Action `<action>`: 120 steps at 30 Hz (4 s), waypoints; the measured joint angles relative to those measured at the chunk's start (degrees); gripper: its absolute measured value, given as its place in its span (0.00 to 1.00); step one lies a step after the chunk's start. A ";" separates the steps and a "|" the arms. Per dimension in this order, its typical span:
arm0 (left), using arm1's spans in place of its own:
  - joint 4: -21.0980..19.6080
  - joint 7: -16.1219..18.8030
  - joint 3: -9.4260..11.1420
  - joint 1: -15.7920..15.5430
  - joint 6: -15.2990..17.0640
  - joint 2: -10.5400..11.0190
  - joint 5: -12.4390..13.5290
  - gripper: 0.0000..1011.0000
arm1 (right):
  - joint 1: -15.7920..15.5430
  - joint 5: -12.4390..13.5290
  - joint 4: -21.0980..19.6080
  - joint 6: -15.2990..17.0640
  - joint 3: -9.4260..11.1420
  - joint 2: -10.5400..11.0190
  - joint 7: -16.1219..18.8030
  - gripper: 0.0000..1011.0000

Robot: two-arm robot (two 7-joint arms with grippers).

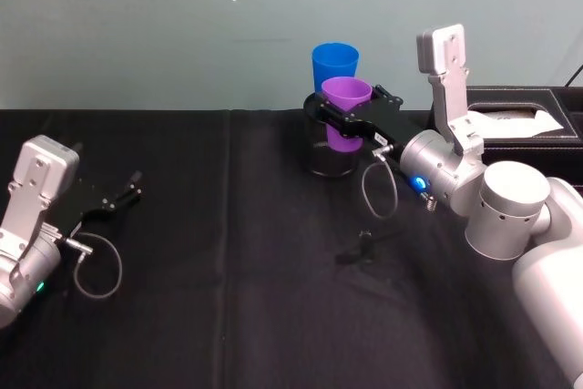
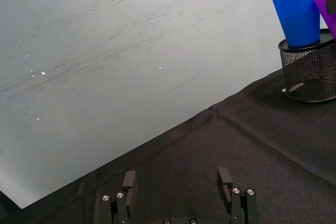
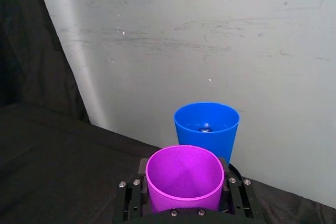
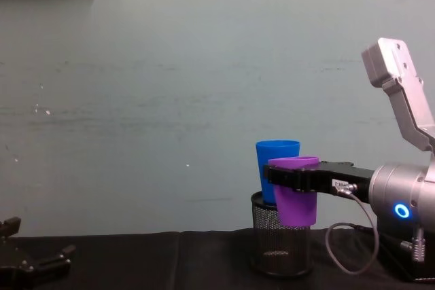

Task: Pick up one cup with a gripper and tap it against the other cup.

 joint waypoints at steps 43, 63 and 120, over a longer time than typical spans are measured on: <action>0.00 0.00 0.00 0.00 0.00 0.00 0.00 0.99 | 0.00 0.00 0.00 0.00 0.00 0.00 0.00 0.74; 0.00 0.00 0.00 0.00 0.00 0.00 0.00 0.99 | 0.00 -0.01 0.00 0.00 0.00 0.00 0.00 0.74; 0.00 0.00 0.00 0.00 0.00 0.00 0.00 0.99 | 0.00 -0.01 0.00 0.00 0.00 0.00 0.00 0.74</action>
